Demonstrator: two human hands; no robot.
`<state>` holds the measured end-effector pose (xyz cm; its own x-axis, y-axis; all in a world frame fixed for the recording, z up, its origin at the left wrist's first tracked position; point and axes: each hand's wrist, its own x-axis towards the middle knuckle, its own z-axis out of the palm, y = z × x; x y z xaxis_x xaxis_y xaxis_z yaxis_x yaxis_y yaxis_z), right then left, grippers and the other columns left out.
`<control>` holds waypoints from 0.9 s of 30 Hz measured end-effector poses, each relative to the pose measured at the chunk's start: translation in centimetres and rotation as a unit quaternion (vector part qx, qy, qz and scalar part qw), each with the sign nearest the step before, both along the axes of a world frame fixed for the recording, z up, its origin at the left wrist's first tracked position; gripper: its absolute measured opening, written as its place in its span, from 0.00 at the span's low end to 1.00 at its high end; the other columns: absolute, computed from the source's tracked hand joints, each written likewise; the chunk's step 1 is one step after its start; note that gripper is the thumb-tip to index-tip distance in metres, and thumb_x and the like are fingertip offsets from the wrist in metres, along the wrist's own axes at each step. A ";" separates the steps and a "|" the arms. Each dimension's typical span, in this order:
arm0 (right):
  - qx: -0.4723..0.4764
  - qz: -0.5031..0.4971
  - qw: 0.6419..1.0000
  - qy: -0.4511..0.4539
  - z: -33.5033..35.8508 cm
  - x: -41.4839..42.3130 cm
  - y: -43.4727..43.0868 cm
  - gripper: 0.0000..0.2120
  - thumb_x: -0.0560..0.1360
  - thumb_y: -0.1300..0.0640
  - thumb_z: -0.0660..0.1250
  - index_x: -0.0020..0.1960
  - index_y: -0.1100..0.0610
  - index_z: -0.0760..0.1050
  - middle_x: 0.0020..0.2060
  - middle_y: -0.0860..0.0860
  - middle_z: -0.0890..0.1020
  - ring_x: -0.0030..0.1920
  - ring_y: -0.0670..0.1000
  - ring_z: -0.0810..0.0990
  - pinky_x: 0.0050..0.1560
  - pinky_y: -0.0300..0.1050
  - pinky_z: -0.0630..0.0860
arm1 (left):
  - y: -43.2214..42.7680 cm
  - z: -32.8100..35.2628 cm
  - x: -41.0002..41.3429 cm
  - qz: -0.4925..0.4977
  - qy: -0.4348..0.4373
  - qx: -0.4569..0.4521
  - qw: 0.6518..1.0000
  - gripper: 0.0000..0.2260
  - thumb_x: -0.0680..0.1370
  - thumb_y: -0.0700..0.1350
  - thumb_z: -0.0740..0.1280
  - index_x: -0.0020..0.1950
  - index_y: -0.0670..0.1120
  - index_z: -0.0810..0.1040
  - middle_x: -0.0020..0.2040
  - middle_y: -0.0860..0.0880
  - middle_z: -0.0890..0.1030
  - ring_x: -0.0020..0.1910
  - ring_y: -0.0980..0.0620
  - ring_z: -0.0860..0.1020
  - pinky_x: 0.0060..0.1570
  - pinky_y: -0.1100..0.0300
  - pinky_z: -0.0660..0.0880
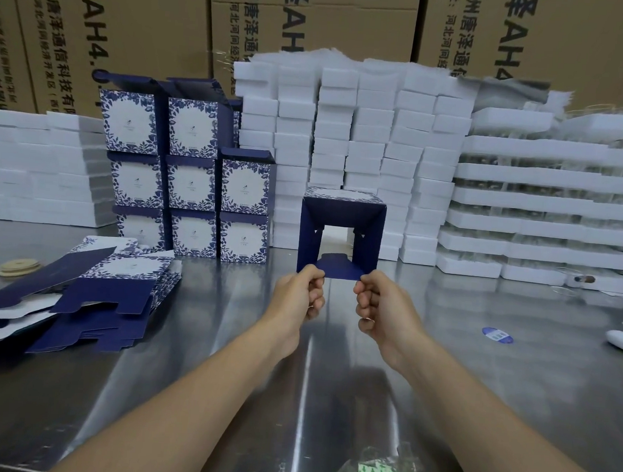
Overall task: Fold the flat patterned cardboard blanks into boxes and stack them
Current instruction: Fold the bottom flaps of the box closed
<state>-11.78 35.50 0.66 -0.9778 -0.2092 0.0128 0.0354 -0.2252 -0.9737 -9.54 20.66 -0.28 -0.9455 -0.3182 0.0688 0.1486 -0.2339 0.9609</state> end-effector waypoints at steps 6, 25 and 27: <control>-0.003 0.027 1.000 -0.002 -0.2 -0.1 -0.3 0.12 0.79 0.55 0.66 0.37 0.56 0.77 0.28 0.48 0.72 0.25 0.46 0.67 0.27 0.39 0.62 | 0.2 0.0 0.1 -0.024 -0.002 0.001 1.000 0.13 0.80 0.45 0.67 0.36 0.48 0.71 0.27 0.52 0.67 0.27 0.54 0.67 0.32 0.61 0.63; 0.011 0.041 0.999 0.000 -0.4 0.0 -0.3 0.13 0.80 0.51 0.70 0.39 0.55 0.79 0.29 0.48 0.72 0.27 0.46 0.67 0.29 0.40 0.62 | 0.0 0.0 0.1 -0.018 0.003 -0.031 0.999 0.10 0.80 0.46 0.70 0.39 0.48 0.75 0.29 0.52 0.71 0.28 0.54 0.70 0.33 0.60 0.64; 0.015 0.034 0.999 0.006 -0.5 -0.2 -0.3 0.11 0.81 0.54 0.69 0.40 0.56 0.78 0.29 0.48 0.72 0.26 0.46 0.67 0.28 0.39 0.62 | 0.1 -0.1 0.1 -0.033 -0.003 -0.037 0.999 0.10 0.80 0.48 0.70 0.41 0.48 0.76 0.30 0.52 0.72 0.28 0.54 0.70 0.34 0.60 0.64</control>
<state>-11.97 35.18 0.20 -0.9611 -0.2758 0.0170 0.0383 -0.1937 -0.9803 -9.45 20.74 -0.39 -0.9648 -0.2490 0.0847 0.1300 -0.1716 0.9765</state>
